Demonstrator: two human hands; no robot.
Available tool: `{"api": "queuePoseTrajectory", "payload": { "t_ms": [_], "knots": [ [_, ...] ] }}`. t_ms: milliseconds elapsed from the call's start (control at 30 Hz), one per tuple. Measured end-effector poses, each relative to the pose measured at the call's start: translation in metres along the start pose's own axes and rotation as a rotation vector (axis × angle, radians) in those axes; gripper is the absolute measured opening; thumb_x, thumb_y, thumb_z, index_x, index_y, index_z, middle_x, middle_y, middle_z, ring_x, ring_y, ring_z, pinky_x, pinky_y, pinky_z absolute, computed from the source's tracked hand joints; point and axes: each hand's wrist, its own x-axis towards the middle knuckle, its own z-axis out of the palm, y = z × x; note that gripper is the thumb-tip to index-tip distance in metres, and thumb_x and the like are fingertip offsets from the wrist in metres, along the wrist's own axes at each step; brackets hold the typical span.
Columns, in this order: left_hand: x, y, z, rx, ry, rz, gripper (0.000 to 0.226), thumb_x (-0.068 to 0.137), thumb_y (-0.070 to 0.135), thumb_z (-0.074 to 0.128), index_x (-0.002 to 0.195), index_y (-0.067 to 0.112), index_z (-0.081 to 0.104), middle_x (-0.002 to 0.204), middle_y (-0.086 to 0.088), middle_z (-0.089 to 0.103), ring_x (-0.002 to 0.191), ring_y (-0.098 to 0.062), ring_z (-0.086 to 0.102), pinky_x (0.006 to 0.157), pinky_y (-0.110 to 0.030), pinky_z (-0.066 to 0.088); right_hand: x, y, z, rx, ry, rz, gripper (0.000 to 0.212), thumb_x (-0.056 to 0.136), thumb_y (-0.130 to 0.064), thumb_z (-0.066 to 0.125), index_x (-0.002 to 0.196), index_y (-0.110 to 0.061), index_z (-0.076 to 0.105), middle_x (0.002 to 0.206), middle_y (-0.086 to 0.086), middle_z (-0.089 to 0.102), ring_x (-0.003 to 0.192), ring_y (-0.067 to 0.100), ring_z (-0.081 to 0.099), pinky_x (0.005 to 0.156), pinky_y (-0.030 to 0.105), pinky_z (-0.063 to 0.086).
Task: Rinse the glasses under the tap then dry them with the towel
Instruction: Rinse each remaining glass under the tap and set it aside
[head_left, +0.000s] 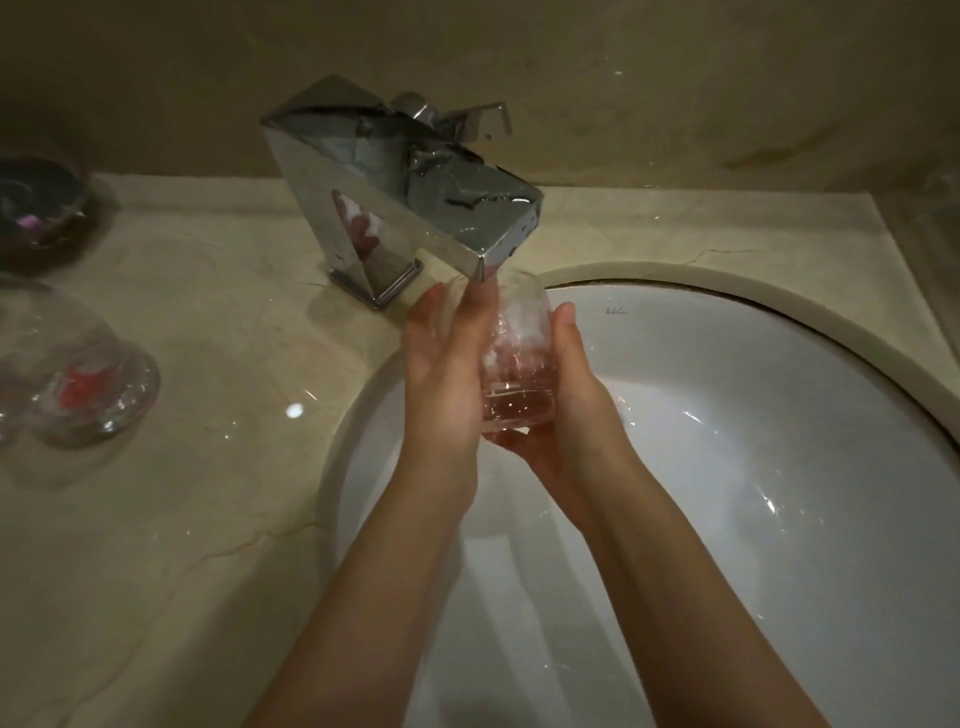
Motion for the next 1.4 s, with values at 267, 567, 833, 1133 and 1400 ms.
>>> {"api": "queuePoseTrajectory", "payload": {
  "t_ms": [267,567,833,1133,1400],
  "knots": [
    [-0.004,-0.006,-0.007,0.0,-0.052,0.016,0.071,0.064,0.05,0.067,0.123,0.011,0.063,0.107,-0.01,0.073,0.09,-0.023,0.073,0.075,-0.036,0.059,-0.001,0.007,0.006,-0.012,0.055,-0.021,0.055,0.091,-0.065,0.038,0.099,-0.022,0.07,0.097,0.006,0.075,0.088,0.022,0.073,0.076,0.041,0.06],
    [-0.004,-0.007,-0.01,0.027,-0.094,-0.041,0.059,0.07,0.055,0.061,0.109,0.012,0.069,0.093,-0.007,0.075,0.081,-0.022,0.073,0.069,-0.034,0.057,-0.005,0.004,0.004,0.054,0.017,0.002,0.055,0.089,-0.062,0.043,0.093,-0.017,0.073,0.094,0.009,0.074,0.089,0.027,0.071,0.086,0.046,0.054],
    [-0.005,-0.004,-0.007,0.024,-0.083,-0.082,0.068,0.073,0.064,0.067,0.118,0.014,0.067,0.101,-0.005,0.075,0.089,-0.022,0.073,0.076,-0.036,0.056,-0.007,0.004,0.002,0.052,0.039,-0.021,0.061,0.079,-0.065,0.051,0.105,-0.013,0.069,0.098,0.01,0.074,0.089,0.025,0.072,0.082,0.04,0.056],
    [-0.009,-0.003,-0.006,0.023,-0.105,-0.057,0.058,0.075,0.058,0.068,0.116,0.018,0.069,0.104,-0.003,0.075,0.095,-0.019,0.072,0.085,-0.037,0.056,-0.01,0.005,0.002,0.256,-0.065,0.02,0.058,0.089,-0.06,0.043,0.109,-0.013,0.071,0.117,0.016,0.068,0.11,0.033,0.064,0.102,0.049,0.045],
    [-0.009,-0.003,-0.008,0.012,-0.094,-0.042,0.05,0.075,0.057,0.067,0.108,0.02,0.071,0.097,0.0,0.076,0.09,-0.015,0.073,0.08,-0.032,0.054,-0.01,0.007,0.008,0.242,-0.082,-0.004,0.059,0.075,-0.059,0.053,0.11,-0.014,0.07,0.108,0.011,0.07,0.112,0.032,0.063,0.104,0.049,0.043]
  ]
}}
